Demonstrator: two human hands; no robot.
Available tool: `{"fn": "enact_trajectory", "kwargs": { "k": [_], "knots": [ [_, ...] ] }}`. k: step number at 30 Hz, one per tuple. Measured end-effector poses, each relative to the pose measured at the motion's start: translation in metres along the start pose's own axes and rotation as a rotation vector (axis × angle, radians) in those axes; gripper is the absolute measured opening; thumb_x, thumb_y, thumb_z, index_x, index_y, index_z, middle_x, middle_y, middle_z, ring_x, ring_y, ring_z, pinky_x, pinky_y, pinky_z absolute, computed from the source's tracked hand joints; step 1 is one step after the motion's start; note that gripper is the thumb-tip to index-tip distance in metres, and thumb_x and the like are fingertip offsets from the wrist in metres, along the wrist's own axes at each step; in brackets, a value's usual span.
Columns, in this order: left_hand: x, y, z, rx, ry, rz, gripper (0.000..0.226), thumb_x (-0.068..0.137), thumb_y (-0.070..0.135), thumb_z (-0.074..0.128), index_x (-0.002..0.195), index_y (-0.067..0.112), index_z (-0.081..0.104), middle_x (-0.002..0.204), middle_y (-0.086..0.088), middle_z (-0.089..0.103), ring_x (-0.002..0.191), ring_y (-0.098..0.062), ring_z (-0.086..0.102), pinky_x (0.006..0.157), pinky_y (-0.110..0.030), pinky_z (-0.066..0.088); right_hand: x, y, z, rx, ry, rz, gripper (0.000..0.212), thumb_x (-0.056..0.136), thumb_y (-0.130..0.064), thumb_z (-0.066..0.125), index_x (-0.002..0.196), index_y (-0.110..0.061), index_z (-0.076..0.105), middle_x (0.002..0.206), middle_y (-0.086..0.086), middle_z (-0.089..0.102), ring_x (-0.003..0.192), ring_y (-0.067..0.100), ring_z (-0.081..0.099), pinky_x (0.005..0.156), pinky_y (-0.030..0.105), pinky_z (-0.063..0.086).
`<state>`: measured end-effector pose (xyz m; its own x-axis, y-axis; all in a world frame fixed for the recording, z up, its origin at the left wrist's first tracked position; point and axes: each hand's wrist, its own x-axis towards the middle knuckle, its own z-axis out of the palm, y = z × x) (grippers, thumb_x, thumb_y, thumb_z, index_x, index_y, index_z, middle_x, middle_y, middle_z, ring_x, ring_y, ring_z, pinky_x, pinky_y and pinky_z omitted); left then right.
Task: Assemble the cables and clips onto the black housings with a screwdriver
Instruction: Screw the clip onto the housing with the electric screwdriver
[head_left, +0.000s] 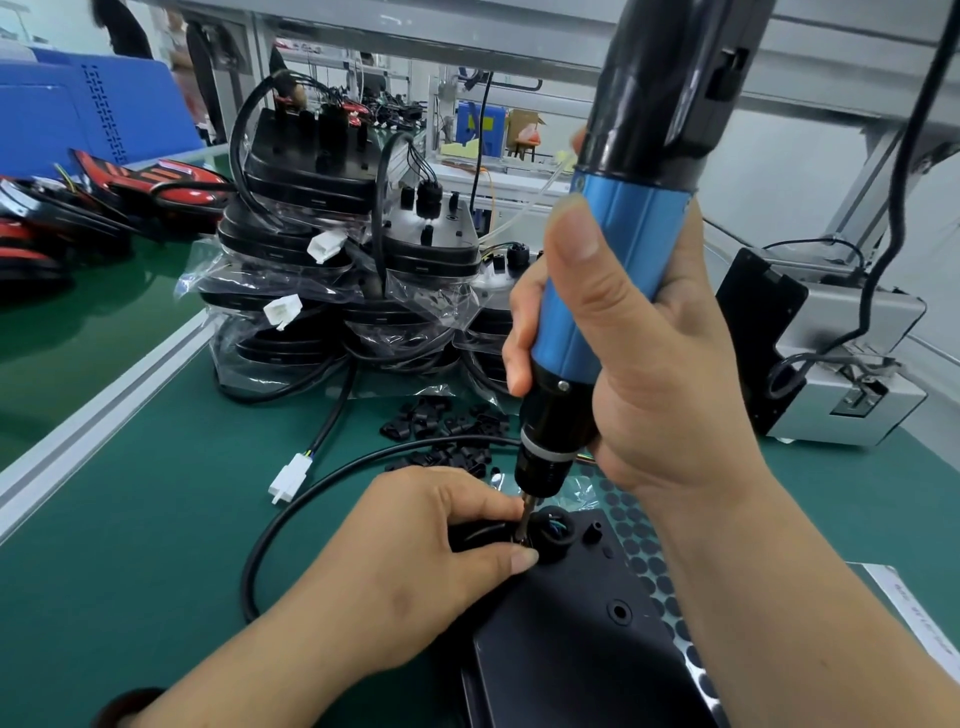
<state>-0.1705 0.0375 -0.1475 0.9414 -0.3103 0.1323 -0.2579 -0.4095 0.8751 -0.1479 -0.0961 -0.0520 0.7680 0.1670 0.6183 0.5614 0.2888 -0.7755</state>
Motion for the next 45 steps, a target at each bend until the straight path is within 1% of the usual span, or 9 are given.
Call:
{"fn": "enact_trajectory", "kwargs": {
  "k": [7, 10, 15, 23, 25, 29, 34, 39, 45],
  "knots": [
    [-0.001, 0.002, 0.0, 0.009, -0.018, 0.014, 0.03, 0.074, 0.027, 0.081, 0.092, 0.049, 0.072, 0.092, 0.031, 0.067, 0.09, 0.011, 0.063, 0.089, -0.021, 0.049, 0.0, -0.001, 0.001, -0.025, -0.011, 0.007, 0.029, 0.083, -0.028, 0.063, 0.104, -0.024, 0.044, 0.071, 0.005, 0.052, 0.047, 0.019, 0.05, 0.046, 0.028, 0.046],
    [-0.001, 0.001, 0.001, -0.025, -0.002, 0.004, 0.025, 0.073, 0.031, 0.081, 0.091, 0.046, 0.073, 0.09, 0.029, 0.068, 0.089, 0.011, 0.064, 0.087, -0.019, 0.049, 0.0, 0.0, -0.002, -0.009, 0.006, 0.015, 0.027, 0.086, -0.028, 0.062, 0.105, -0.023, 0.044, 0.071, 0.004, 0.051, 0.049, 0.019, 0.05, 0.047, 0.028, 0.047],
    [0.0, 0.001, 0.003, -0.031, 0.018, -0.001, 0.025, 0.074, 0.03, 0.08, 0.09, 0.047, 0.073, 0.089, 0.028, 0.069, 0.087, 0.01, 0.064, 0.088, -0.022, 0.05, 0.0, -0.001, -0.008, 0.071, 0.064, 0.094, 0.028, 0.089, -0.036, 0.054, 0.11, -0.02, 0.047, 0.069, 0.015, 0.05, 0.05, 0.025, 0.049, 0.05, 0.03, 0.047],
    [-0.001, -0.002, 0.003, -0.035, 0.036, 0.012, 0.027, 0.072, 0.029, 0.082, 0.097, 0.04, 0.075, 0.09, 0.025, 0.07, 0.088, 0.007, 0.065, 0.089, -0.027, 0.051, 0.002, -0.001, -0.013, 0.027, 0.21, 0.078, 0.017, 0.089, -0.032, 0.06, 0.098, -0.023, 0.049, 0.059, 0.006, 0.053, 0.045, 0.023, 0.049, 0.049, 0.031, 0.047],
    [-0.002, -0.002, 0.003, -0.019, 0.05, 0.024, 0.029, 0.071, 0.031, 0.082, 0.097, 0.043, 0.074, 0.09, 0.026, 0.069, 0.088, 0.007, 0.065, 0.088, -0.026, 0.051, 0.002, 0.0, -0.013, 0.033, 0.239, 0.07, 0.018, 0.09, -0.031, 0.06, 0.1, -0.022, 0.047, 0.063, 0.006, 0.053, 0.047, 0.022, 0.049, 0.049, 0.03, 0.047],
    [-0.003, -0.001, 0.003, 0.048, 0.075, 0.038, 0.039, 0.071, 0.031, 0.083, 0.099, 0.054, 0.067, 0.093, 0.029, 0.067, 0.091, 0.009, 0.063, 0.088, -0.024, 0.051, 0.002, -0.002, -0.016, 0.021, 0.288, 0.058, 0.023, 0.088, -0.031, 0.06, 0.104, -0.021, 0.046, 0.087, 0.021, 0.044, 0.053, 0.026, 0.046, 0.048, 0.029, 0.046],
    [-0.002, 0.0, 0.0, 0.088, 0.038, 0.06, 0.038, 0.074, 0.03, 0.081, 0.1, 0.054, 0.068, 0.091, 0.026, 0.066, 0.091, 0.004, 0.063, 0.087, -0.027, 0.051, 0.001, -0.004, -0.014, 0.011, 0.275, 0.043, 0.02, 0.088, -0.032, 0.059, 0.1, -0.022, 0.045, 0.069, 0.014, 0.047, 0.048, 0.026, 0.045, 0.048, 0.03, 0.045],
    [-0.001, 0.001, -0.001, 0.039, 0.013, 0.04, 0.031, 0.074, 0.027, 0.08, 0.096, 0.047, 0.073, 0.086, 0.022, 0.065, 0.087, 0.001, 0.062, 0.084, -0.024, 0.049, -0.001, -0.004, -0.007, 0.003, 0.228, 0.012, 0.019, 0.089, -0.029, 0.058, 0.101, -0.021, 0.045, 0.074, 0.015, 0.047, 0.046, 0.026, 0.045, 0.046, 0.029, 0.044],
    [0.001, 0.0, 0.0, -0.047, -0.004, -0.018, 0.026, 0.074, 0.024, 0.081, 0.094, 0.04, 0.076, 0.086, 0.022, 0.067, 0.089, 0.003, 0.064, 0.088, -0.024, 0.048, -0.002, -0.005, -0.005, -0.004, 0.191, 0.007, 0.019, 0.088, -0.029, 0.059, 0.096, -0.021, 0.043, 0.076, 0.017, 0.047, 0.047, 0.024, 0.047, 0.045, 0.027, 0.044]
  ]
}}
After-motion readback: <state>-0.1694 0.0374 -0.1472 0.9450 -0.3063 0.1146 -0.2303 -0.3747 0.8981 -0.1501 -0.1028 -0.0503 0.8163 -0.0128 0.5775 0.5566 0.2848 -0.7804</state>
